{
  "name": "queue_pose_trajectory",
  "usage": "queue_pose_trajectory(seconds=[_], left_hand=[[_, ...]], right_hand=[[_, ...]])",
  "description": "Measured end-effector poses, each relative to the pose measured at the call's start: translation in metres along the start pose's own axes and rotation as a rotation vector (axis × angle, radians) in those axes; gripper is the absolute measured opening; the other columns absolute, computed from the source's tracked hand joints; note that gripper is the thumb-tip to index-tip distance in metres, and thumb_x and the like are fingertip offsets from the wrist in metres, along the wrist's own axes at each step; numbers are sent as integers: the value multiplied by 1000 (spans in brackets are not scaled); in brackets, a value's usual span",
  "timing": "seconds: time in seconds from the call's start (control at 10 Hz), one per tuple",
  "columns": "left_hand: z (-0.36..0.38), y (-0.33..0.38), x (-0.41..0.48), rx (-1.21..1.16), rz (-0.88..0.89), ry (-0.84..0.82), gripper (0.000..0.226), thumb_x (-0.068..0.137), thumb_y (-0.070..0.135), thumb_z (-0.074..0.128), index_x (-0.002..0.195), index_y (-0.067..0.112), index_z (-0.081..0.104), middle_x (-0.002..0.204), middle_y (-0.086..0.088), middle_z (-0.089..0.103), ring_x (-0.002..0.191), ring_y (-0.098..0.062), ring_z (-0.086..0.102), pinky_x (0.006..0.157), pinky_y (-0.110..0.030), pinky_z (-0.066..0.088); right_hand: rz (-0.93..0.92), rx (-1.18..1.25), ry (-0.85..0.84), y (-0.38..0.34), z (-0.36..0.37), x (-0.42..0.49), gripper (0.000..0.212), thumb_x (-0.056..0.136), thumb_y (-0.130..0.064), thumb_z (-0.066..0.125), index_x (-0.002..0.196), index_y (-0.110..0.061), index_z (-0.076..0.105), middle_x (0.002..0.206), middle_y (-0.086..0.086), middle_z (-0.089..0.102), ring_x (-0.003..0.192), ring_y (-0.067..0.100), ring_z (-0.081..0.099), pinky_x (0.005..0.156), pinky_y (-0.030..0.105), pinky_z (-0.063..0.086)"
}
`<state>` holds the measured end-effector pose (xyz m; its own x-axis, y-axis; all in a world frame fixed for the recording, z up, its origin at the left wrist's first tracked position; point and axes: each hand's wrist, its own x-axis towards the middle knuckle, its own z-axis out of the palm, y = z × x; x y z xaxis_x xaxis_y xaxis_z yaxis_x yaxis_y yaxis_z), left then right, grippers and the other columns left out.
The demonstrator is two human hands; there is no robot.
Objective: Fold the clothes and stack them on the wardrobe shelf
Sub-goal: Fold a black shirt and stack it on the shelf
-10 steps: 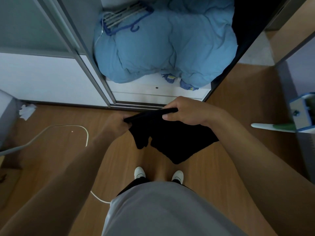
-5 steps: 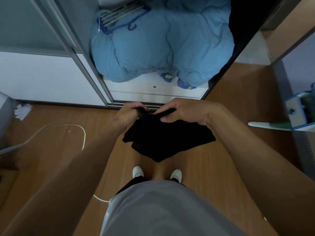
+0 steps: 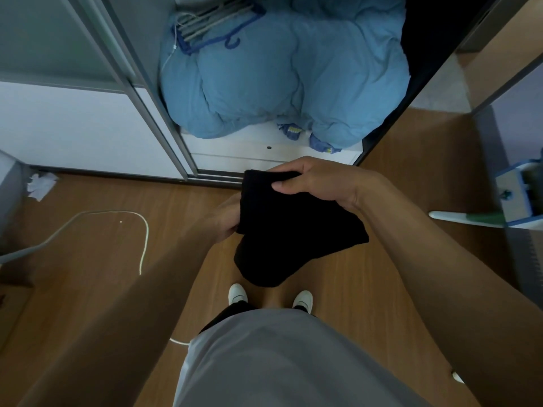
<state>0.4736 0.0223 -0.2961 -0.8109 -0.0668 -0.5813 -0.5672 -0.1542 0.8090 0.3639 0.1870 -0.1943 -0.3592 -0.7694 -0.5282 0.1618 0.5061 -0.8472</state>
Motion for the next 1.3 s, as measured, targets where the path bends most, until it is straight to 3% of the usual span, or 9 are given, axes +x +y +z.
queue_pose_trajectory(seconds=[0.1,0.2,0.3,0.4,0.6,0.8,0.9,1.1,1.3], left_hand=[[6,-2,-7,-93,-14,-73,25,106,8,39,125,3,54,91,11,74,90,-4,73,71,-20,56],[2,0,-18,-285,32,-217,53,105,47,31,148,18,38,126,5,68,121,-12,61,98,-29,51],[-1,1,-27,-111,42,-346,80,76,74,58,142,30,44,141,10,58,132,-11,52,107,-27,44],[13,12,-23,162,47,-326,39,83,52,68,119,43,56,116,24,70,114,1,63,98,-16,49],[20,27,-9,-235,118,-140,27,94,23,66,121,19,65,119,-5,73,114,-22,68,94,-28,55],[19,44,-9,-433,75,-10,24,96,24,65,118,15,64,111,-4,76,104,-19,72,79,-26,59],[21,49,-7,-418,58,31,28,98,26,62,122,14,62,114,-4,75,105,-18,72,83,-27,59],[13,55,-1,-300,7,93,28,96,34,65,119,18,62,113,-2,76,106,-19,72,86,-31,57],[12,64,-1,-242,-71,92,41,98,43,59,125,12,62,112,-6,76,99,-20,74,67,-28,60]], right_hand=[[-10,-2,53,-2,-5,-1,18,96,-19,65,105,-34,70,104,-8,77,96,8,73,82,14,55],[-28,-8,115,-3,-12,-1,16,96,-21,67,103,-36,69,94,-16,77,89,2,73,75,11,54],[-72,-85,193,-7,-22,2,18,95,-20,67,98,-37,70,88,-22,76,85,-5,70,72,5,49],[-115,-260,306,-10,-30,13,21,93,-19,69,106,-35,68,92,-25,69,79,-19,63,73,-2,42],[-142,25,793,19,-52,27,14,94,-34,64,100,-25,73,99,-10,72,93,5,64,80,17,49],[244,567,331,124,-28,-5,81,77,-86,46,125,-24,65,132,2,64,126,26,58,112,53,37],[45,648,209,145,-6,-13,63,80,-73,57,119,-25,71,133,5,64,125,24,59,112,49,38],[-184,421,516,130,-5,-15,14,95,-20,67,106,-12,70,100,6,74,94,17,71,81,28,56],[-214,813,556,122,-12,-18,36,95,-24,65,125,-5,64,120,12,71,111,24,68,91,31,55]])
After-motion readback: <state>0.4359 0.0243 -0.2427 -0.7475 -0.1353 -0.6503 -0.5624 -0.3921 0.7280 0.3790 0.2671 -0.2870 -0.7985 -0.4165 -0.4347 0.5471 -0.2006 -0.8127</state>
